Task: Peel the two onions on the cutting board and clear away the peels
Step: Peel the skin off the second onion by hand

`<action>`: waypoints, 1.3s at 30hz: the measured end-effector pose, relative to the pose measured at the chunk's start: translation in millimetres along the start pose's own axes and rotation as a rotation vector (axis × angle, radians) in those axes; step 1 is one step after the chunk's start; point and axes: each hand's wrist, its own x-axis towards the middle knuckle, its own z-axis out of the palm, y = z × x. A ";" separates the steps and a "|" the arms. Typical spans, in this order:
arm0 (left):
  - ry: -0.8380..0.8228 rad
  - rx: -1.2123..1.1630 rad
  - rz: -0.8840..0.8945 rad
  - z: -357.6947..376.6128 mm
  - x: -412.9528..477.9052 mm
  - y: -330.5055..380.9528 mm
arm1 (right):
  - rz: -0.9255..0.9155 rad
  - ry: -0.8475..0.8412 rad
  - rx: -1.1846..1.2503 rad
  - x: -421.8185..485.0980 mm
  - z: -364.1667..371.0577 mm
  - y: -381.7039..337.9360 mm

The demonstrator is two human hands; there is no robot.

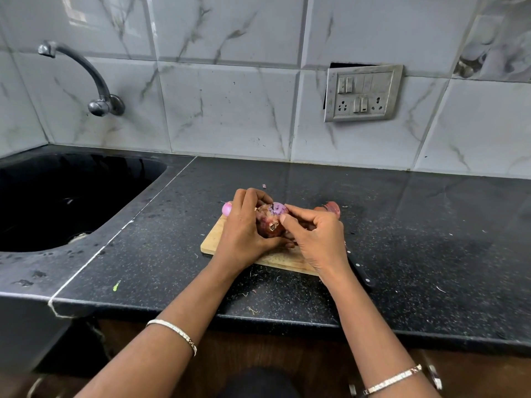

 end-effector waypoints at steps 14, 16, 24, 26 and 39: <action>0.000 -0.024 -0.022 -2.6 0.8 4.4 | 0.095 -0.136 0.187 2.2 1.9 7.6; -0.032 -0.062 -0.029 -3.0 0.5 5.2 | 0.116 -0.119 0.209 2.0 2.6 9.4; -0.123 -0.207 -0.082 0.3 -1.4 0.8 | 0.155 0.009 0.269 5.4 -2.7 7.2; -0.108 -0.221 -0.086 0.6 -0.9 1.8 | 0.162 0.018 0.280 4.2 -2.9 3.5; -0.026 -0.057 0.051 -4.8 -0.4 7.4 | -0.043 0.159 0.038 8.5 -3.4 12.7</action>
